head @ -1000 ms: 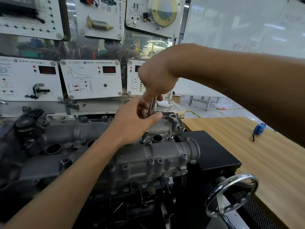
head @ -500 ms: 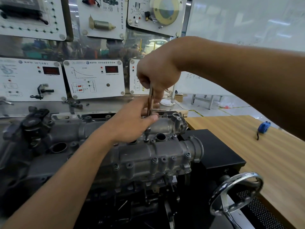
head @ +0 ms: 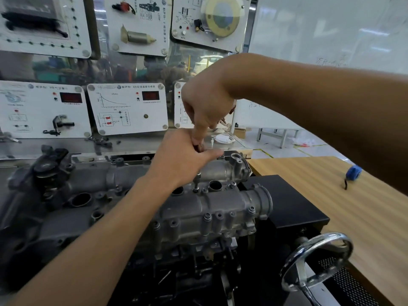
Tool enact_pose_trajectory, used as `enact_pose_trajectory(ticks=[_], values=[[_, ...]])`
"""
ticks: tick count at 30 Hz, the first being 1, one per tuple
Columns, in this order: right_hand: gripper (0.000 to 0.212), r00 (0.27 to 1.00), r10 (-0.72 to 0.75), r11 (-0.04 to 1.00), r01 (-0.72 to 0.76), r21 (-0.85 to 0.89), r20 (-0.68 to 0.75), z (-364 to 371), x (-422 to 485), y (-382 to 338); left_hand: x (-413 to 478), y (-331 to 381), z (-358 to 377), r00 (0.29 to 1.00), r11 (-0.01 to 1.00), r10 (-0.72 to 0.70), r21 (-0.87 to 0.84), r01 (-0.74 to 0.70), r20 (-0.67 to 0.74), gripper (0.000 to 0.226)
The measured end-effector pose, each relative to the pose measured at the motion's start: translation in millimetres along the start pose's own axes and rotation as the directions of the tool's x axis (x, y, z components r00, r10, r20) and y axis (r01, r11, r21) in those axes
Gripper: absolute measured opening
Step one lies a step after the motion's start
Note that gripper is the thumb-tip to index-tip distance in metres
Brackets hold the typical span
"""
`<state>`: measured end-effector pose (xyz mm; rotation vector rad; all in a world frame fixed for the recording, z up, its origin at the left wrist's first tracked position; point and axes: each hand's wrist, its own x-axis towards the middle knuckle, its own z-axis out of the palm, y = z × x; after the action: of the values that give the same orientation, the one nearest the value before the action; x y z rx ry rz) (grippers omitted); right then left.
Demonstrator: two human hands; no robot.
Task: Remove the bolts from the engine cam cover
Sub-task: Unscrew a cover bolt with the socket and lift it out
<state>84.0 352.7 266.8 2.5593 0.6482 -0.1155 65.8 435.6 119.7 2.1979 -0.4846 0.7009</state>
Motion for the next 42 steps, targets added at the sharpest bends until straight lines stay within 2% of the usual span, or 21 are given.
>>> enact_pose_trajectory(ticks=[2,4,6,7,9,12,13,17,18,20,23,24,26,27,29,31,33,35,37,39,42], values=[[0.038,1.0,0.013,0.999,-0.012,-0.039,0.023,-2,1,1,3,2,3,1.0,1.0,-0.02,-0.002,0.02,0.019,0.039],[0.031,0.999,-0.01,0.995,0.013,-0.095,0.036,1,-2,2,4,0,-6,0.967,0.996,-0.007,-0.087,0.03,0.257,0.022],[0.031,0.999,-0.032,0.991,0.031,-0.127,-0.008,3,-6,3,5,-3,-19,0.902,0.977,0.017,-0.197,0.076,0.431,0.024],[0.039,0.999,-0.032,0.99,0.029,-0.136,-0.023,4,-7,2,5,-6,-22,0.902,0.976,0.027,-0.208,0.071,0.431,0.019],[0.053,1.0,-0.019,0.995,0.018,-0.093,-0.016,5,-8,1,6,-4,-22,0.954,0.995,0.029,-0.099,0.001,0.297,0.01],[0.05,1.0,0.019,1.0,-0.019,0.009,0.014,3,-5,4,7,-1,-12,0.998,0.999,-0.015,0.053,0.012,0.053,0.044],[0.047,1.0,0.022,1.0,-0.022,-0.005,0.022,4,-4,6,6,-4,-9,0.999,1.0,-0.015,0.0,0.015,0.049,0.044],[0.029,0.998,-0.039,0.999,0.038,-0.024,-0.049,8,-7,13,0,-12,-13,0.914,0.971,0.039,-0.23,0.061,0.405,0.026],[0.034,0.997,-0.035,0.999,0.033,-0.023,-0.075,8,-9,10,0,-15,-13,0.917,0.976,0.048,-0.213,0.041,0.395,0.021],[0.048,0.998,-0.004,1.0,0.004,0.001,-0.064,6,-10,7,1,-11,-10,0.968,0.997,0.033,-0.071,-0.016,0.248,0.013],[0.051,1.0,0.031,0.997,-0.031,0.078,-0.005,3,-4,9,0,-6,-3,0.999,0.99,0.025,0.142,-0.029,0.032,0.042],[0.048,0.999,0.034,0.997,-0.033,0.074,-0.015,3,-2,11,-1,-7,-3,0.997,0.997,0.021,0.075,-0.026,0.069,0.039],[0.04,0.999,0.005,0.998,-0.003,0.066,-0.032,4,-3,14,-5,-7,-12,0.948,0.978,0.007,-0.2,0.06,0.318,0.025],[0.035,0.999,-0.011,0.996,0.015,0.087,-0.046,5,-4,15,-5,-9,-17,0.92,0.956,0.019,-0.277,0.099,0.392,0.032],[0.037,0.997,-0.036,0.994,0.043,0.104,-0.065,4,-7,13,-4,-13,-21,0.941,0.953,0.024,-0.293,0.081,0.337,0.031],[0.045,0.998,-0.028,0.998,0.031,0.056,-0.054,4,-8,9,-1,-9,-18,0.991,0.986,-0.022,-0.161,0.044,0.135,0.016],[0.049,1.0,0.01,0.998,-0.009,0.061,-0.025,4,-6,7,-1,-4,-11,0.999,0.999,-0.03,-0.025,0.029,-0.016,0.034],[0.043,1.0,0.016,1.0,-0.015,0.022,-0.018,4,-4,7,-1,-7,-8,0.998,0.99,-0.035,-0.133,0.042,0.057,0.035],[0.025,0.998,-0.036,0.999,0.038,0.021,-0.056,6,-7,8,-2,-8,-14,0.949,0.966,-0.033,-0.235,0.11,0.312,0.038],[0.016,0.99,-0.074,0.997,0.076,0.02,-0.116,6,-13,6,-2,-13,-19,0.903,0.97,0.019,-0.228,0.088,0.429,0.038],[0.045,0.998,-0.03,1.0,0.03,0.002,-0.052,4,-17,1,-2,-9,-17,0.969,0.995,0.026,-0.102,-0.001,0.244,0.006]])
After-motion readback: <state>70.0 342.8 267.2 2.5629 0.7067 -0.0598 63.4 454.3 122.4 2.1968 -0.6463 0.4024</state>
